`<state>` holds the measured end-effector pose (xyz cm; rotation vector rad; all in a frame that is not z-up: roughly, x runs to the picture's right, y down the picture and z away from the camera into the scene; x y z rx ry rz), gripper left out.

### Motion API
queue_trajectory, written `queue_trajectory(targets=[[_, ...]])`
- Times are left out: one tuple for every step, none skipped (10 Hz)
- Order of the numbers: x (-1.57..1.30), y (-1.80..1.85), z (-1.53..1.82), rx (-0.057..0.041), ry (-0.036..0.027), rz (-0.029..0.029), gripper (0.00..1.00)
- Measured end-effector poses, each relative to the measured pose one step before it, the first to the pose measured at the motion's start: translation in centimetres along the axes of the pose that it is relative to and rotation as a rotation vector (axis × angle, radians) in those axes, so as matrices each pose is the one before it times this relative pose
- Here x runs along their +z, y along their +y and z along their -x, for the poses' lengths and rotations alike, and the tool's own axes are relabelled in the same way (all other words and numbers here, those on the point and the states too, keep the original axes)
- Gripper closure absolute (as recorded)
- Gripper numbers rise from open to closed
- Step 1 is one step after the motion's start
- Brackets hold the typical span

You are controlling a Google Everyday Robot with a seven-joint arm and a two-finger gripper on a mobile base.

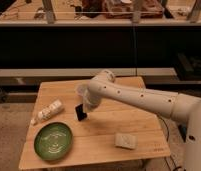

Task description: Knock the eraser over

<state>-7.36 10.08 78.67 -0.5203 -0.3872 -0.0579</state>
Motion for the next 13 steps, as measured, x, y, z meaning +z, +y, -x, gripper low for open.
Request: queue_trajectory(targets=[[0.023,-0.022,0.028,0.00053,0.00002,-0.00070,0.82],[0.046,-0.007,-0.034,0.00107,0.00085,-0.00012,0.82],[-0.003,-0.031,0.010,0.00108,-0.00022,-0.00095,0.82],[0.033,-0.014,0.007,0.00055,0.00023,-0.00048,0.82],[0.052,-0.008,0.015,0.00071,-0.00030,-0.00020,0.82],[0.002,-0.029,-0.024,0.00072,0.00063,-0.00085,0.82],[0.040,-0.023,-0.020,0.00125,0.00010,-0.00078,0.82],[0.016,-0.025,0.018,0.00047,0.00023,-0.00074,0.82],[0.022,-0.027,0.027,0.00048,0.00000,-0.00089,0.82],[0.073,-0.013,-0.008,0.00116,0.00010,-0.00050,0.82],[0.028,-0.027,-0.023,0.00120,0.00041,-0.00090,0.82],[0.016,-0.021,0.010,0.00039,-0.00004,-0.00077,0.82],[0.014,-0.008,0.003,0.00048,0.00017,-0.00033,0.82]])
